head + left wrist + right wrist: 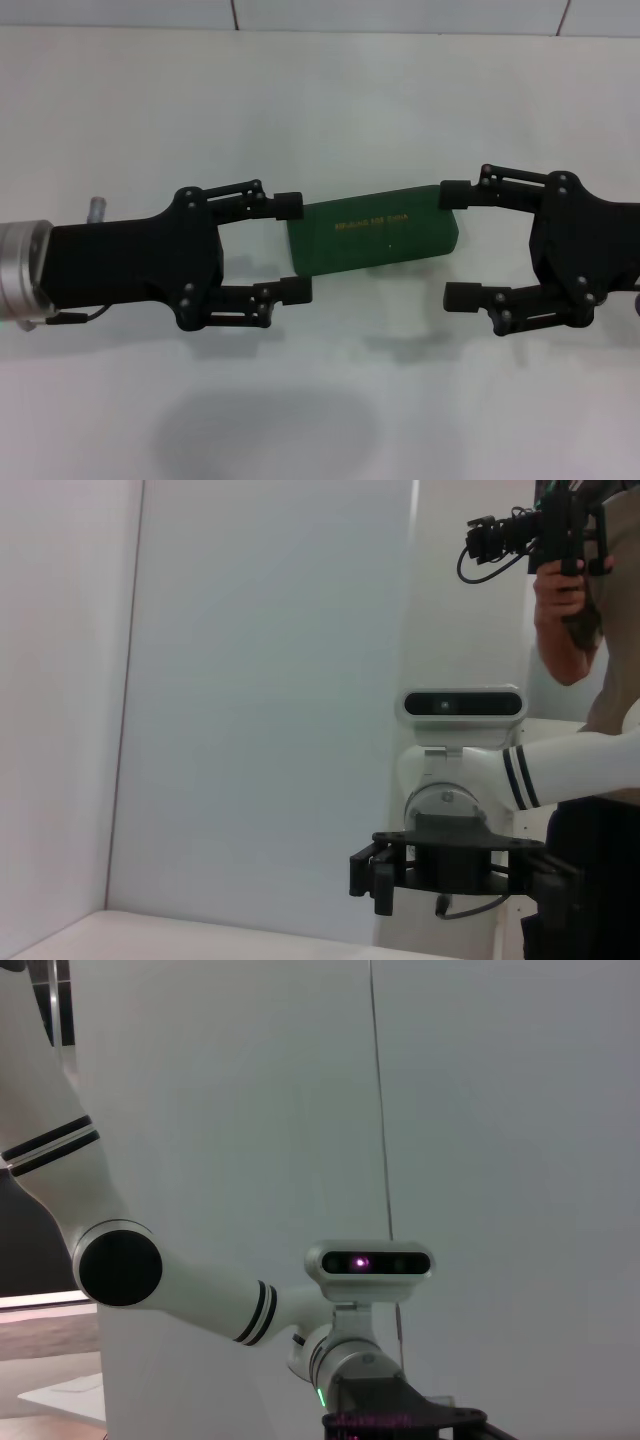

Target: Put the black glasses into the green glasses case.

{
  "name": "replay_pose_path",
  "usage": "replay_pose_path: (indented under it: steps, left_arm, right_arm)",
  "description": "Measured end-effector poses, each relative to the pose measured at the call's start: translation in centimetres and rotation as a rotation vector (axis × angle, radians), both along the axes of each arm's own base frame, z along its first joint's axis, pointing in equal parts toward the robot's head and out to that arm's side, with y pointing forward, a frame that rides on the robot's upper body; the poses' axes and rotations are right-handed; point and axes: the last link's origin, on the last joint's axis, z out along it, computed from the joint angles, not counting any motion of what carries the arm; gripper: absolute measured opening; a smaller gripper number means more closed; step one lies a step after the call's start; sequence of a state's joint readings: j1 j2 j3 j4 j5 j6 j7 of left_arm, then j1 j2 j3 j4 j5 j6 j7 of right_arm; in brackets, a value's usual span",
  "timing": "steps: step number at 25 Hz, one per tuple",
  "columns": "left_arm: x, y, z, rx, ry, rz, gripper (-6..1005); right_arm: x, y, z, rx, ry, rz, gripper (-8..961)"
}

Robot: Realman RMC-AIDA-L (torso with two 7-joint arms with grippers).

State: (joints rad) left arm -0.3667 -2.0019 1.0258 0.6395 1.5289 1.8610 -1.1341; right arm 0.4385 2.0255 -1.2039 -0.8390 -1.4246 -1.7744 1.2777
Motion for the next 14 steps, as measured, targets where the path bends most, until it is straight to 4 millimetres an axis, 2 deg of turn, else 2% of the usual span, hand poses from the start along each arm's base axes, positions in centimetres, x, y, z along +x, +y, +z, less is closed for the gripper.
replay_pose_path:
  steps: [14]
  left_arm:
    - [-0.45,-0.22,0.14,0.036,0.003,-0.008,799]
  right_arm:
    - [-0.07,0.05,0.02,-0.001,0.0,0.0,874]
